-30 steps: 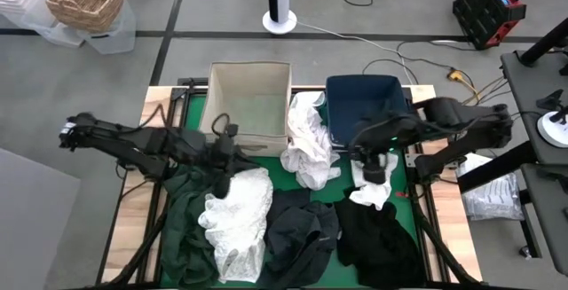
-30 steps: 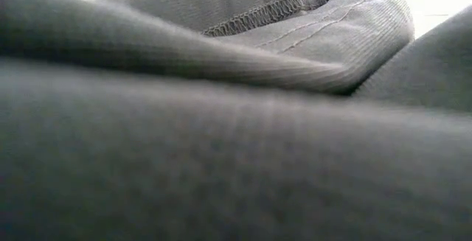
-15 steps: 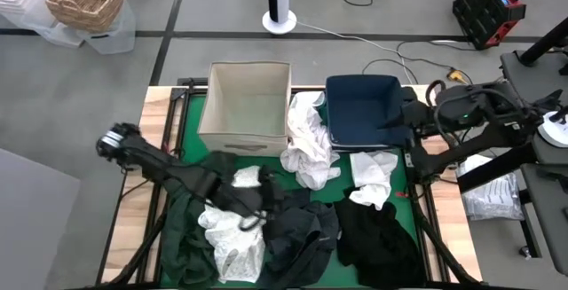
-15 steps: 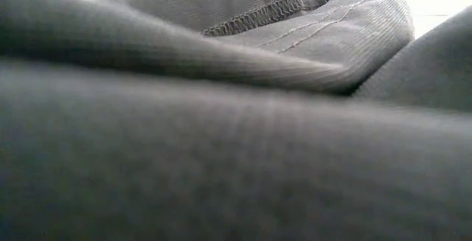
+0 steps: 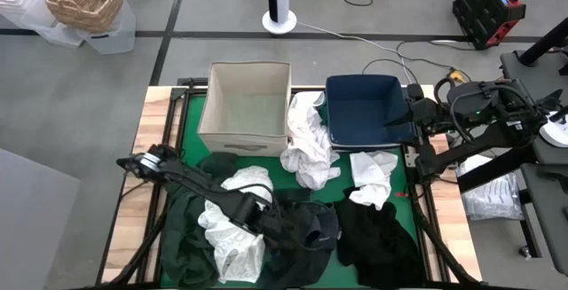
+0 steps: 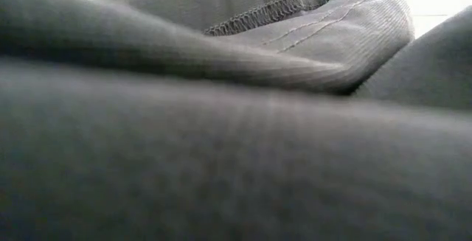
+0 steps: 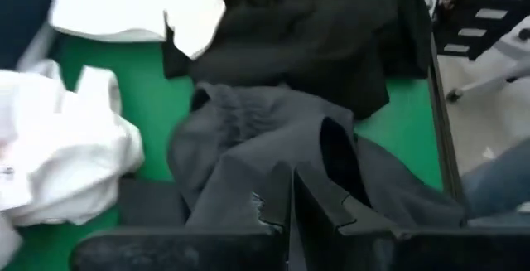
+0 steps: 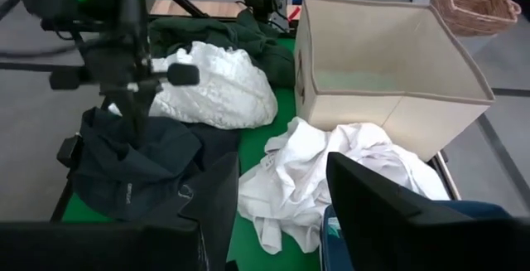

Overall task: Sort clothes
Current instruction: Put the gray shorts into the blue laundry bin

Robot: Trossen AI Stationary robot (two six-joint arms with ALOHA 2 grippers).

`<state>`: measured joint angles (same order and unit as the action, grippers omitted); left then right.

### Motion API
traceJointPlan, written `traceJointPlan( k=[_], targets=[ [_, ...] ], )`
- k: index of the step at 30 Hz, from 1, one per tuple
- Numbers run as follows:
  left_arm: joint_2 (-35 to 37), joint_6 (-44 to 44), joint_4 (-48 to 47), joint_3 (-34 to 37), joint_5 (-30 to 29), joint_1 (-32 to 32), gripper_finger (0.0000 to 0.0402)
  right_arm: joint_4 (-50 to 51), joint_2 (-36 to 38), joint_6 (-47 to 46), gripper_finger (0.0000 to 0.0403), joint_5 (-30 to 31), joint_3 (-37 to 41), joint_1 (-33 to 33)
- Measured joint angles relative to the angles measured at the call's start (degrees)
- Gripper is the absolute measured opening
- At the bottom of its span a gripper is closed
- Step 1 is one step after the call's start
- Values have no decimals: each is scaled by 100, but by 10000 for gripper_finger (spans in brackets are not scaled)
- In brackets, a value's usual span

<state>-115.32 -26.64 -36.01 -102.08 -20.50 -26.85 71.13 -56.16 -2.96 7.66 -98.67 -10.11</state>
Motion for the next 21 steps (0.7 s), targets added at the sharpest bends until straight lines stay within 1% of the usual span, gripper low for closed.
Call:
traceJointPlan(
  k=[4, 8, 11, 16, 21],
  targets=[
    [-159, -295, -66, 108, 47, 2, 0, -6, 0, -7, 185, 0, 8, 0],
    [-208, -835, -131, 197, -344, 0, 0, -14, -15, -55, 183, 0, 51, 0],
    [-208, -982, -251, 201, -394, 13, 8, -103, -13, -94, 183, 0, 138, 0],
    [-208, -838, -375, 205, -419, 58, 49, -334, -19, -98, 189, 0, 267, 0],
    [-208, -838, -600, 358, -456, 113, 110, -406, -70, -103, 189, 0, 312, 0]
  ],
)
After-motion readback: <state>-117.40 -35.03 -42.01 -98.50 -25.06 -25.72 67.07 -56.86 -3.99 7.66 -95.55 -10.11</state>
